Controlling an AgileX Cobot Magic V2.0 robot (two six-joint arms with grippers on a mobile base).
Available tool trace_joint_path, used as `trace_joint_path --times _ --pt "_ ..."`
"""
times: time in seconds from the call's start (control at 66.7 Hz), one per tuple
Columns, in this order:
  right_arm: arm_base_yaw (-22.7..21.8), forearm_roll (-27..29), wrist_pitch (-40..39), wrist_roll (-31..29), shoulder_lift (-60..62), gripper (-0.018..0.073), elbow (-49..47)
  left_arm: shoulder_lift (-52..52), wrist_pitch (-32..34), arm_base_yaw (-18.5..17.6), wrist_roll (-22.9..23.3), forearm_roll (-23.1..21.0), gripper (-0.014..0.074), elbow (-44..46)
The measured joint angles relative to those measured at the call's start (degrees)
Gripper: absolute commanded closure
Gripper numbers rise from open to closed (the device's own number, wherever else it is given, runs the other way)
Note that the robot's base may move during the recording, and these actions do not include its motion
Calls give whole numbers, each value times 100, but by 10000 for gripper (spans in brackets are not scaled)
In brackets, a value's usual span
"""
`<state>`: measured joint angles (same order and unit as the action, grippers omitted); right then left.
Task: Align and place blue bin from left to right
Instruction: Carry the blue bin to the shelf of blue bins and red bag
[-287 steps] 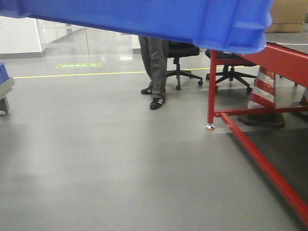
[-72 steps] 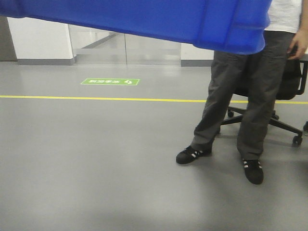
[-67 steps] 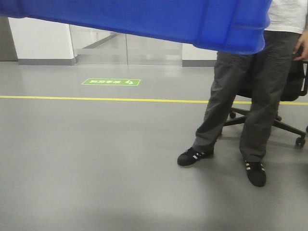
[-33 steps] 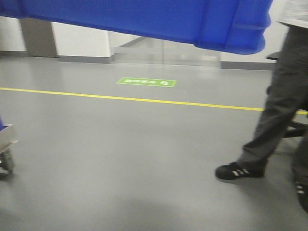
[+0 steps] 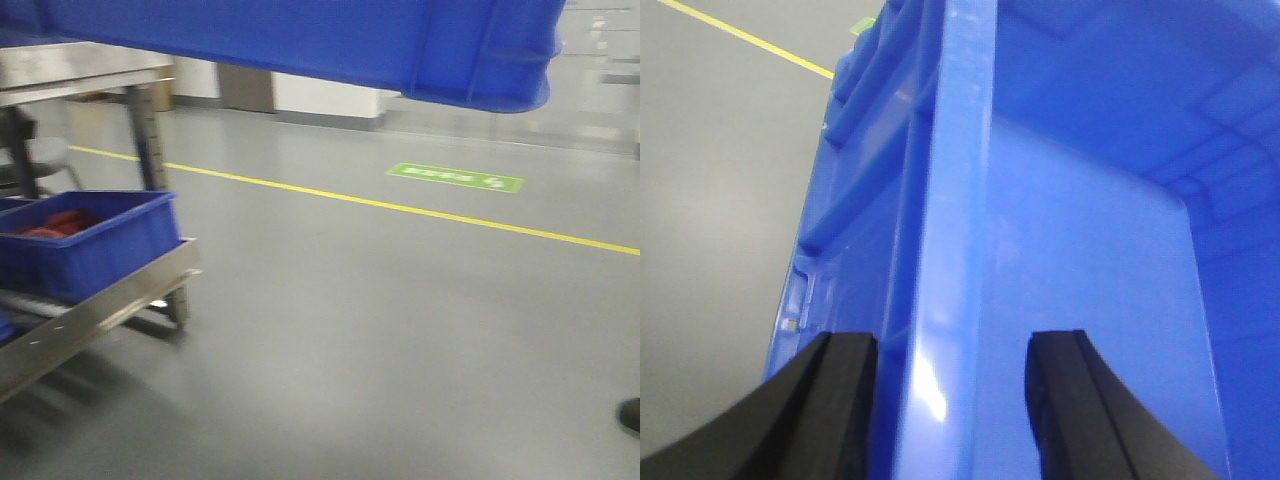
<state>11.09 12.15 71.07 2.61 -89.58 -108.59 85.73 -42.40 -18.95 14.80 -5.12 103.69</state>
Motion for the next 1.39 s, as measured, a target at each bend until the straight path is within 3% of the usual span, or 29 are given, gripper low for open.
trace_joint_path --times 1.394 --pt "0 0 -42 0 0 629 0 0 11 0 0 12 708 0"
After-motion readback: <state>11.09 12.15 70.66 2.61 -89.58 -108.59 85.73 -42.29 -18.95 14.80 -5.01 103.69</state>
